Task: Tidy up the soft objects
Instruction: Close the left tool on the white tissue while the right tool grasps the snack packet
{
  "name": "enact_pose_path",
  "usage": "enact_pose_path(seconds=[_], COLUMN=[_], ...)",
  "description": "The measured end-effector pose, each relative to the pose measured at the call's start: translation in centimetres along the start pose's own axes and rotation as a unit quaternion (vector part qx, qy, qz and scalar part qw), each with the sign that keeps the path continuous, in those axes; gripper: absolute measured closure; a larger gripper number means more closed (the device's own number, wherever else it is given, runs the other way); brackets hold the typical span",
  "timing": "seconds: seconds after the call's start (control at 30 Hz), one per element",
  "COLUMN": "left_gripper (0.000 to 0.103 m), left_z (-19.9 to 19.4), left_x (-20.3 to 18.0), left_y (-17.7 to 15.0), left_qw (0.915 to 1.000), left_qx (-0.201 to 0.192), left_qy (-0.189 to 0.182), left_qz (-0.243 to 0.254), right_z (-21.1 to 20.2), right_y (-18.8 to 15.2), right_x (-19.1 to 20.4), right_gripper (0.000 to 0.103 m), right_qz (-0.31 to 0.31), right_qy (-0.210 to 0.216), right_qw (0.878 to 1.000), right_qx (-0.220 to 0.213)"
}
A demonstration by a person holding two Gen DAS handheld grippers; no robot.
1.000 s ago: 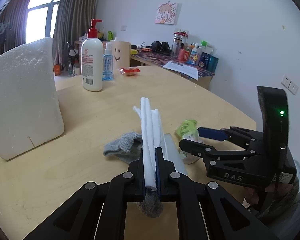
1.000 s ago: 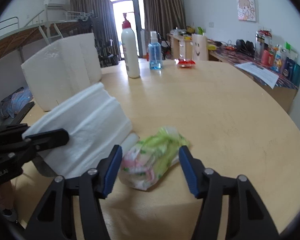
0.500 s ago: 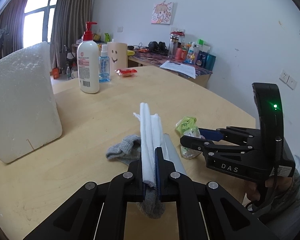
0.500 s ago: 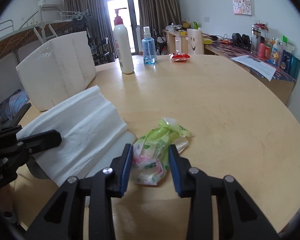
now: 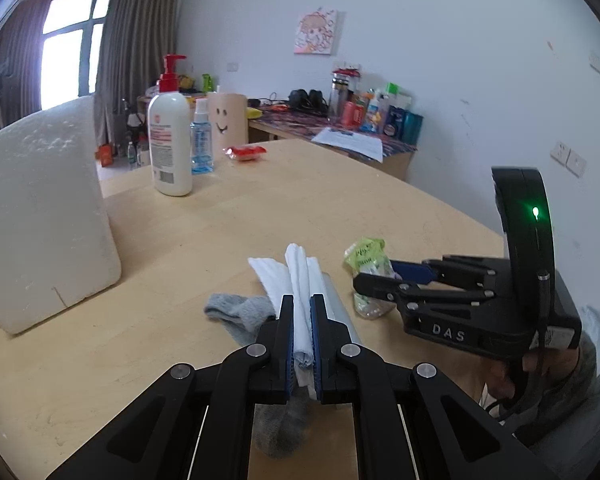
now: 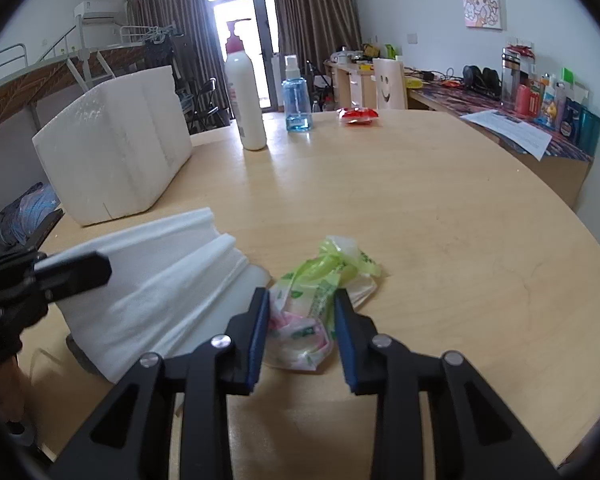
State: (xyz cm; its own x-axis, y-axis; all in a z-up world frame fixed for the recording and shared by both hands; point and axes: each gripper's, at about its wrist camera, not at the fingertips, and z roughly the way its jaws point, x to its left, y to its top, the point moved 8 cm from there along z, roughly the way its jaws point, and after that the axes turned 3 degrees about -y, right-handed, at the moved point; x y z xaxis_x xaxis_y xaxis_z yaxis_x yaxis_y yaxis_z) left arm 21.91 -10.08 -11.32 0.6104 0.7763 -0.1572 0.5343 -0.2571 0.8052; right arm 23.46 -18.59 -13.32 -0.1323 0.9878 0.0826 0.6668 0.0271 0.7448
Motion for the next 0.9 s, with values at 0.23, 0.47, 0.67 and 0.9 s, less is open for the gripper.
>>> enact_pose_path(seconds=[0.23,0.47,0.67,0.9], left_gripper=[0.096,0.096,0.100,0.100], left_z=[1.4,1.9,2.2,1.7], left_x=[-0.3,0.0,0.1,0.2], left_y=[-1.1,-1.7,-2.1,-1.7], left_qw=[0.9991,0.9981,0.9974,0.9983], left_qx=[0.038,0.061,0.072,0.058], left_qy=[0.008,0.005,0.003,0.002], left_qz=[0.016,0.009,0.004,0.000], right_z=[0.0,0.0,0.2,-0.6], right_y=[0.0,-0.1,-0.2,-0.1], right_x=[-0.1,0.0,0.3,0.0], right_gripper=[0.067,0.066,0.067,0.070], right_qz=[0.000,0.001,-0.012,0.001], right_qy=[0.001,0.001,-0.008,-0.004], right_qw=[1.000,1.000,1.000,1.000], right_qx=[0.001,0.002,0.007,0.000])
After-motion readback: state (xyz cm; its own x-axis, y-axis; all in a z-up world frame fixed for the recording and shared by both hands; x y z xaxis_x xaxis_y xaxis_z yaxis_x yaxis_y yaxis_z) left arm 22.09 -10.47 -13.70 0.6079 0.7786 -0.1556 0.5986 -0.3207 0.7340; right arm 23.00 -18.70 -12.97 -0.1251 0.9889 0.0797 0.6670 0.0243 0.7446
